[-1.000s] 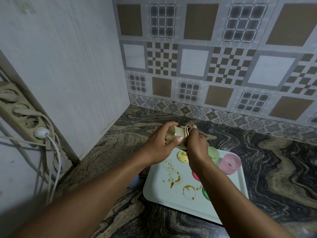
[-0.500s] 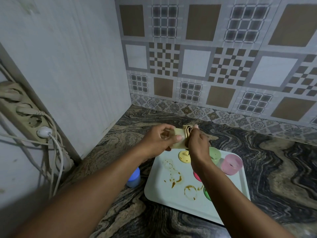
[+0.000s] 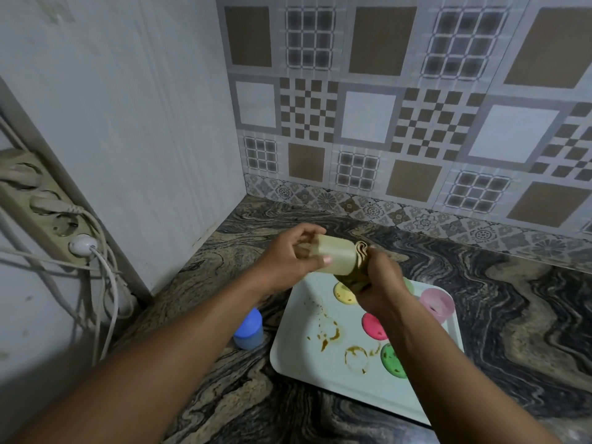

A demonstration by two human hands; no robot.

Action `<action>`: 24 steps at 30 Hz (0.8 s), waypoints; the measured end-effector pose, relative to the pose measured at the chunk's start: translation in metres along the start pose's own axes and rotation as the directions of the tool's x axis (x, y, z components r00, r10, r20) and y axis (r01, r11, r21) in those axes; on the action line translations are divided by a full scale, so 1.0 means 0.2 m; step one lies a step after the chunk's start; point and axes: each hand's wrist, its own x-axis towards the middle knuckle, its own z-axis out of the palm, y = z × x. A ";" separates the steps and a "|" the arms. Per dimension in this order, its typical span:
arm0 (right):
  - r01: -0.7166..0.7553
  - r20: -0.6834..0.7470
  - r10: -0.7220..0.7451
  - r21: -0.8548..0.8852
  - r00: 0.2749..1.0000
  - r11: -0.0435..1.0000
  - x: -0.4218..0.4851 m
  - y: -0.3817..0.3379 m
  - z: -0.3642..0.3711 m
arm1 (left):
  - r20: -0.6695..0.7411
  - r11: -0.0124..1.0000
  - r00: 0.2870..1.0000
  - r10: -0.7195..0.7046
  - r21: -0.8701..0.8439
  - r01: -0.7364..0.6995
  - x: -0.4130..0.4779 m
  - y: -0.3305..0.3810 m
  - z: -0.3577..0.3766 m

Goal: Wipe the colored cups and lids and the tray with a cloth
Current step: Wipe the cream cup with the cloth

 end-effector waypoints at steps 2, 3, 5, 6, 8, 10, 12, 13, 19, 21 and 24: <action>0.087 -0.001 -0.087 0.012 0.996 0.996 -0.02 -0.02 -0.04 | 0.015 0.937 0.988 -0.156 -0.314 0.152 0.00 0.00 -0.03; 0.222 -0.016 -0.223 -0.051 0.975 0.974 -0.03 -0.01 -0.05 | 0.050 0.856 0.974 -0.222 -0.468 0.219 0.00 0.00 -0.03; 0.570 0.040 -0.573 -0.186 0.819 0.800 -0.10 0.04 -0.05 | 0.073 0.732 0.948 -0.310 -0.618 0.287 -0.01 0.00 -0.03; 0.732 0.148 -0.720 -0.219 0.678 0.645 -0.15 0.07 -0.04 | 0.073 0.710 0.942 -0.327 -0.639 0.296 0.00 0.00 -0.02; 0.902 0.428 -0.803 -0.310 0.415 0.300 -0.19 0.15 0.00 | 0.087 0.703 0.939 -0.333 -0.640 0.309 0.00 0.02 0.01; 0.910 0.583 -0.756 -0.412 0.297 0.041 -0.18 0.19 0.03 | 0.132 0.679 0.939 -0.317 -0.659 0.322 0.00 0.04 0.06; 0.910 0.589 -0.751 -0.413 0.299 0.038 -0.17 0.18 0.04 | 0.109 0.692 0.945 -0.309 -0.656 0.302 0.00 0.04 0.07; 0.910 0.569 -0.751 -0.403 0.334 0.099 -0.16 0.16 0.04 | 0.081 0.716 0.949 -0.304 -0.638 0.284 0.00 0.03 0.06; 0.300 0.235 -0.272 -0.095 0.933 0.949 -0.13 0.02 0.06 | -0.063 0.807 0.965 -0.255 -0.564 0.177 -0.02 0.03 0.02; 0.531 0.199 -0.500 -0.156 0.843 0.833 -0.15 0.03 0.03 | -0.053 0.858 0.972 -0.227 -0.483 0.174 -0.02 0.03 -0.01; 0.918 0.459 -0.803 -0.293 0.381 0.267 -0.15 0.06 0.00 | 0.007 0.929 0.982 -0.191 -0.321 0.183 -0.04 0.03 -0.05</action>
